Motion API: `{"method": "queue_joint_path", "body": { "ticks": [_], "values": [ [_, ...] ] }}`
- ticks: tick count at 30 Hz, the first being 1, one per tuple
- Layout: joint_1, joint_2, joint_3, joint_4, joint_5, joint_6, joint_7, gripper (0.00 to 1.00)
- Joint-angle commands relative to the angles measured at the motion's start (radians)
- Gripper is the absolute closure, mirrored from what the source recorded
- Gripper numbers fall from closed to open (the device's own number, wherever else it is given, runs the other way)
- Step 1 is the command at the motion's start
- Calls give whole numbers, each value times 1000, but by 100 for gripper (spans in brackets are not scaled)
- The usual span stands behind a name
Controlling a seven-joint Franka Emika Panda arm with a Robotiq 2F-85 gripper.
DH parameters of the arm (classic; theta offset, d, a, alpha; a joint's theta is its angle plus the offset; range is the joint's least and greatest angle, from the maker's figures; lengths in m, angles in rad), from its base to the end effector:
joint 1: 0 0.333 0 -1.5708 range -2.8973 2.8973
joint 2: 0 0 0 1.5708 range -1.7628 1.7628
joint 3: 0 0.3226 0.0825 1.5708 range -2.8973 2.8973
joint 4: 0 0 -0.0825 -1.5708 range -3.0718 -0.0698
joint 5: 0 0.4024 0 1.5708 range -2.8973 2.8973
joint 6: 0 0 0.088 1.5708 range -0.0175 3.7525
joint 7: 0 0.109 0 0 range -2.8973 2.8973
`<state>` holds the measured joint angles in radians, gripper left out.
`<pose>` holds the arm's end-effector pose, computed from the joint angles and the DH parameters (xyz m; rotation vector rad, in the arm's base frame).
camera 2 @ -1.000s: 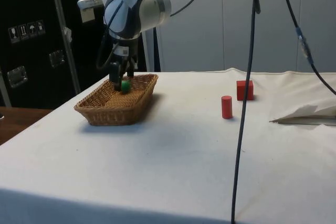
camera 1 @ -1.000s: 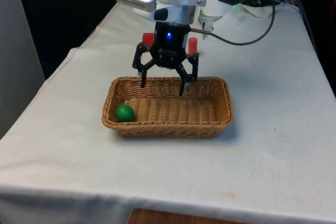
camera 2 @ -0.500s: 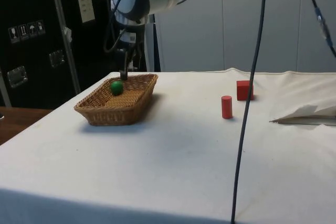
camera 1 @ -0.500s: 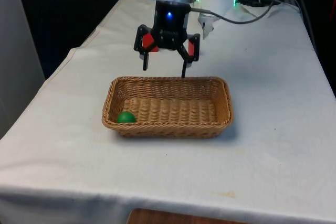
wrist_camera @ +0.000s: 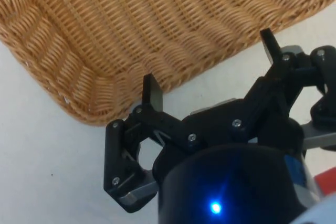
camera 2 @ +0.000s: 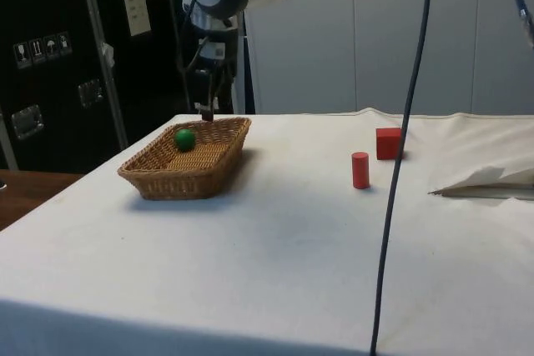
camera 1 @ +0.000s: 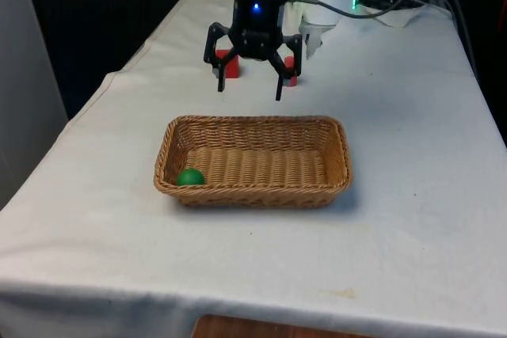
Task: Pick up the object to the left of the cylinder and place it into the basket.
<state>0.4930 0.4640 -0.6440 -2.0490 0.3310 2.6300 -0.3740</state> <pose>0.6231 -0.0882 0.2656 2.9941 0.0491 0.3125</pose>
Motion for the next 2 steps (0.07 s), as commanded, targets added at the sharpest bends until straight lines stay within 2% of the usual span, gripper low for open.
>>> {"method": "queue_joint_path", "body": {
  "ticks": [1, 2],
  "values": [
    [0, -5, -1, 0, -5, -6, 1, 0],
    [15, -16, -20, -8, -27, -19, 15, 0]
  ]
}}
